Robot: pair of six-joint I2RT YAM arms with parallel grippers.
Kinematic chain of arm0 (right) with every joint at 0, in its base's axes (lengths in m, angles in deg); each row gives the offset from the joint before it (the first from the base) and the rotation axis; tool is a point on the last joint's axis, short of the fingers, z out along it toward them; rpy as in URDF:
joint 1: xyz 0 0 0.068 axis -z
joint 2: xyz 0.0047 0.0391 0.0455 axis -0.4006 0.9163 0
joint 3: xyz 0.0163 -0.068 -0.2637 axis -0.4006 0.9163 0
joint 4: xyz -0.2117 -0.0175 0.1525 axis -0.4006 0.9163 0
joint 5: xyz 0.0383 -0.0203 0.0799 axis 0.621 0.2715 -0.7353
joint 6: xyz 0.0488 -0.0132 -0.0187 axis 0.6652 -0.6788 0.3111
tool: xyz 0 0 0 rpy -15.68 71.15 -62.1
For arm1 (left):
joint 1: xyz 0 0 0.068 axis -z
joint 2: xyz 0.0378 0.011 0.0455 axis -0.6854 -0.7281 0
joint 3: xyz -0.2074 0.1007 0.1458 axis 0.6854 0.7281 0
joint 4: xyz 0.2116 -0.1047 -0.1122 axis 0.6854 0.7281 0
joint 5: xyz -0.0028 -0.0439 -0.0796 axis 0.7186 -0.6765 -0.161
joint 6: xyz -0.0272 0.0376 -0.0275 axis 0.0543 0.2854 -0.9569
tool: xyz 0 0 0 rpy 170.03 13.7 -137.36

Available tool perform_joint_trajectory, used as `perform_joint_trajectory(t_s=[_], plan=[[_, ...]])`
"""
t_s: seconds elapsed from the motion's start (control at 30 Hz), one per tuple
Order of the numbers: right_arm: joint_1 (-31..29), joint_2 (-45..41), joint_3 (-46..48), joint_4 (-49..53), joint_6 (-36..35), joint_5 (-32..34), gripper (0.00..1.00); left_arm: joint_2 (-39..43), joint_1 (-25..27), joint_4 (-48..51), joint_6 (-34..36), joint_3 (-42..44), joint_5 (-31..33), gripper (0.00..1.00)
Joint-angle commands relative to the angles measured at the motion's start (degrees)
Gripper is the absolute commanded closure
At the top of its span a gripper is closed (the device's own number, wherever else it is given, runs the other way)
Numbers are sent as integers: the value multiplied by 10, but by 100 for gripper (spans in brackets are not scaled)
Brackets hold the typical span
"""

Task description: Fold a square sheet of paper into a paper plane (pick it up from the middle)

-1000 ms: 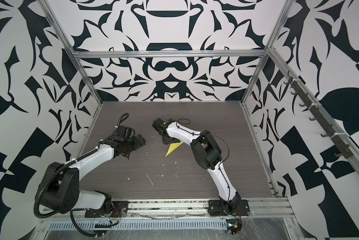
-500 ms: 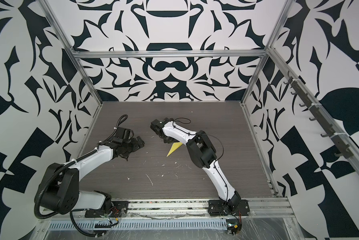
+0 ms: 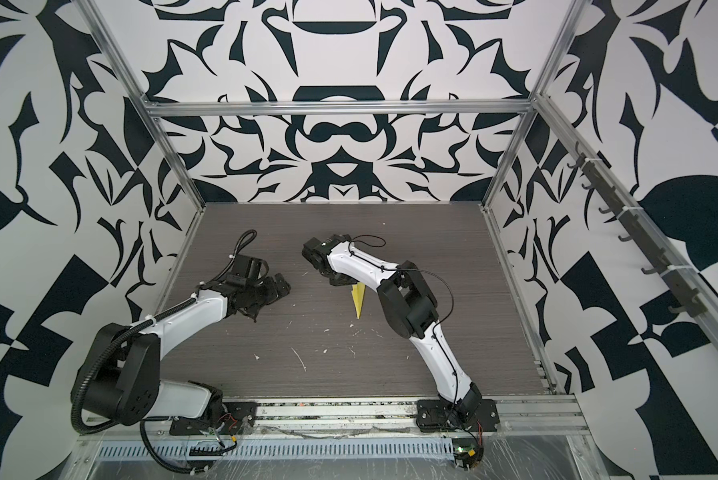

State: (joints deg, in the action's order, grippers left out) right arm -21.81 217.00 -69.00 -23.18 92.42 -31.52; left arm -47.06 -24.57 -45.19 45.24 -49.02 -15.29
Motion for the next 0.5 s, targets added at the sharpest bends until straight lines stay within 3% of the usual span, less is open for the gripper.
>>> perform_joint_trajectory(t_s=[0.0,0.17,0.3,0.37,0.47], plan=[[-3,-49,10,-9,-13,11,98,7,-2,1,5,-1,-3,1],[-3,-98,48,-92,-86,-52,100,30,-3,3,2,2,-4,1],[-2,-158,102,-214,-144,-178,100,65,-6,0,-14,9,-6,1],[-2,-179,129,-270,-156,-264,100,92,-11,-7,-31,16,-15,0],[-2,-203,171,-348,-155,-344,100,121,-18,-31,-62,34,-36,0]])
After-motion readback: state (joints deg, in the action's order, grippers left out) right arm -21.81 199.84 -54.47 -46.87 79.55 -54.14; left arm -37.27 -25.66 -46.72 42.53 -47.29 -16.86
